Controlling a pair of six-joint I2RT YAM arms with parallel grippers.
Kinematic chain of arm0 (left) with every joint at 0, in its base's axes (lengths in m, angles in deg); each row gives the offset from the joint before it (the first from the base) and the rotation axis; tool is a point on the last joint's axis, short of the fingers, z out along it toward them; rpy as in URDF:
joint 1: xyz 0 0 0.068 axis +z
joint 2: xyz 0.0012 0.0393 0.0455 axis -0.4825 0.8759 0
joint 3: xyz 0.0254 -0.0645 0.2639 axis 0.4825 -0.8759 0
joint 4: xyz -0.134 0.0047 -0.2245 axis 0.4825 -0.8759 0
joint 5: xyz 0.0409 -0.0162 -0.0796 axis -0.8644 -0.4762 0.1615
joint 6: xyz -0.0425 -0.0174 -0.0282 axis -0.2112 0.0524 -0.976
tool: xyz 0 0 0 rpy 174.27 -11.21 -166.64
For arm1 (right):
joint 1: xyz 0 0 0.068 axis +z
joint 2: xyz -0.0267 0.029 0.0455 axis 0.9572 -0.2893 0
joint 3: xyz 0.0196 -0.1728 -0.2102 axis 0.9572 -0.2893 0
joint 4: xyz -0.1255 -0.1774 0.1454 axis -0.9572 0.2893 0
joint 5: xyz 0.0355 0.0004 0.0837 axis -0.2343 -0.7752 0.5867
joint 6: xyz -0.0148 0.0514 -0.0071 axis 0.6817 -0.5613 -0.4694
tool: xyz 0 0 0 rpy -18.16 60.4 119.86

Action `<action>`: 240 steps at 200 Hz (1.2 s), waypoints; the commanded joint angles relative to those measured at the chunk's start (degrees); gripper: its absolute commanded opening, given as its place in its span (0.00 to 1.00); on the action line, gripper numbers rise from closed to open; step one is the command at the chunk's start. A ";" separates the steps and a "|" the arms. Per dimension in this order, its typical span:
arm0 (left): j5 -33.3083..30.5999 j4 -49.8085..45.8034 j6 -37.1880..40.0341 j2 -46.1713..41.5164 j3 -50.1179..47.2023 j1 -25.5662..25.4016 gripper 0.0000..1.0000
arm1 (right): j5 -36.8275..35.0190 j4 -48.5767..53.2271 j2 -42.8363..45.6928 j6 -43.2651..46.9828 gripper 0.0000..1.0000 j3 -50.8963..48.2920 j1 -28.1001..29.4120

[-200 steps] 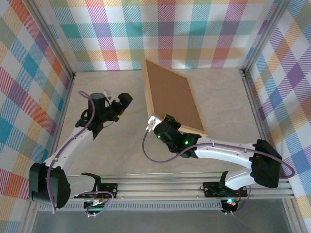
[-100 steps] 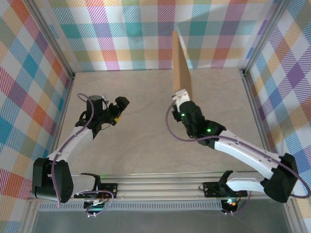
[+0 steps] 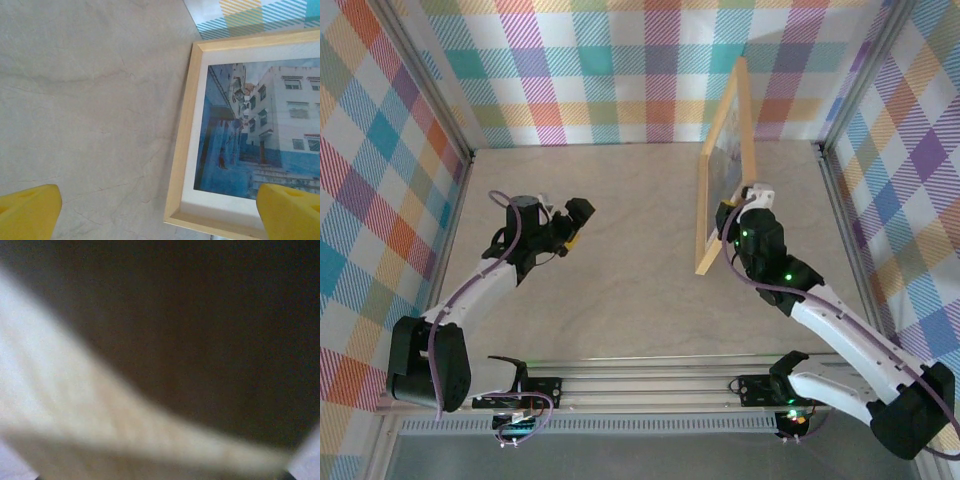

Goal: Put the photo into the frame

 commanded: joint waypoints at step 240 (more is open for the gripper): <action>-1.48 4.83 -2.54 8.19 1.26 -4.76 1.00 | 21.16 -4.68 -6.59 -44.66 0.00 -26.17 -14.11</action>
